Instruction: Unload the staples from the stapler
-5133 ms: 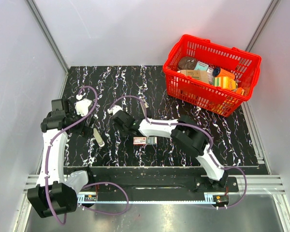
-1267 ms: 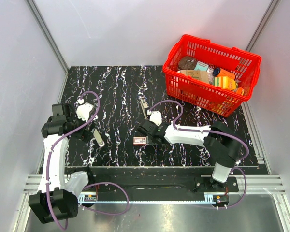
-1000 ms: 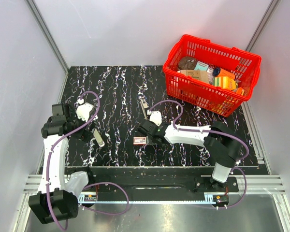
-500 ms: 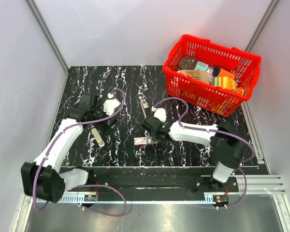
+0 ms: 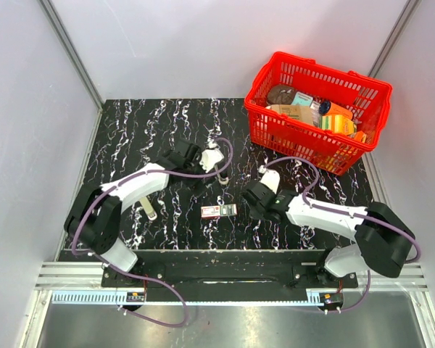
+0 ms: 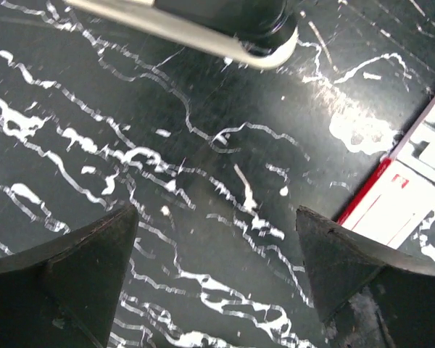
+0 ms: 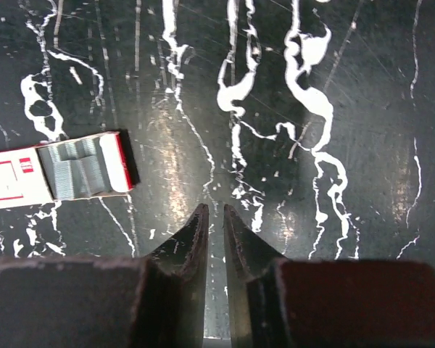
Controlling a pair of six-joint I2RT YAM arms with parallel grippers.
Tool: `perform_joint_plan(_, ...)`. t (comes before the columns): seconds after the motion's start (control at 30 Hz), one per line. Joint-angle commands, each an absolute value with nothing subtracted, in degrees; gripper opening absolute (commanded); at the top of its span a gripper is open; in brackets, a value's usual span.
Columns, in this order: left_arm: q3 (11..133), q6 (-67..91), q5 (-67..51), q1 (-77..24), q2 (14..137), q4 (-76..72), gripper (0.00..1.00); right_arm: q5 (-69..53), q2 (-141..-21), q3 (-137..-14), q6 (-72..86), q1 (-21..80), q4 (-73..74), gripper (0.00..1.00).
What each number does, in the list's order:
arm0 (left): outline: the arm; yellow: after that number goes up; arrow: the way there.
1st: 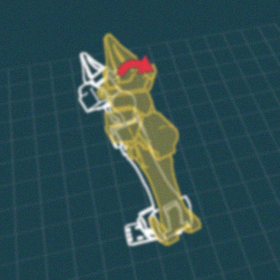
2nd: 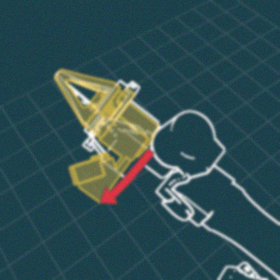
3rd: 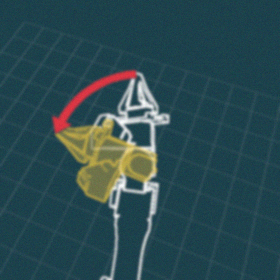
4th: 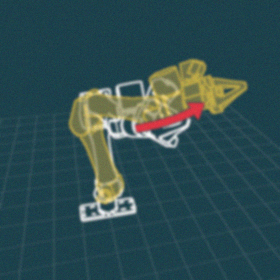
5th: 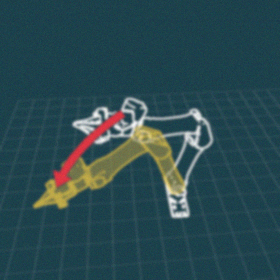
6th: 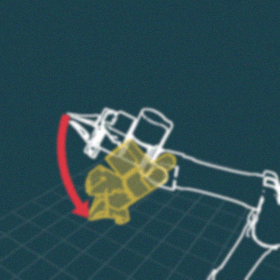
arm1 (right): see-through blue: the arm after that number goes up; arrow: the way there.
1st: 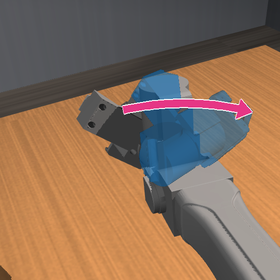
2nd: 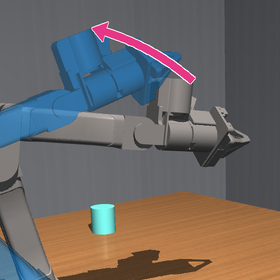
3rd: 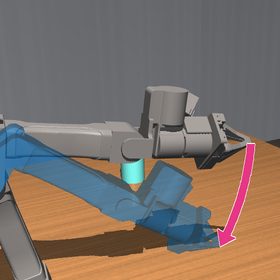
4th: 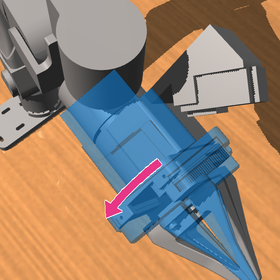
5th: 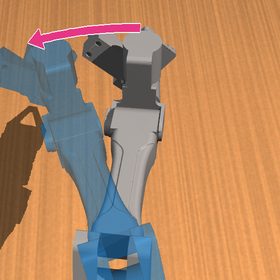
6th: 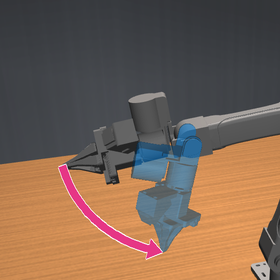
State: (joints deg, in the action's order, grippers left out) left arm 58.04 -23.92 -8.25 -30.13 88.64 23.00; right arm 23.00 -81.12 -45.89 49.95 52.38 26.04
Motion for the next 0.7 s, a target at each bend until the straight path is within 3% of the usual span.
perform_joint_plan(0.0, 60.5, -22.2, -4.3, -33.1, 93.0, 14.9, 0.95, 22.4, -77.0, -41.8, 54.0, 51.4, 20.7, 0.18)
perform_joint_plan(0.67, 58.8, -19.6, 6.2, -45.5, 99.9, 15.6, 0.93, 18.8, -76.8, -37.6, 54.0, 48.2, 13.2, 0.17)
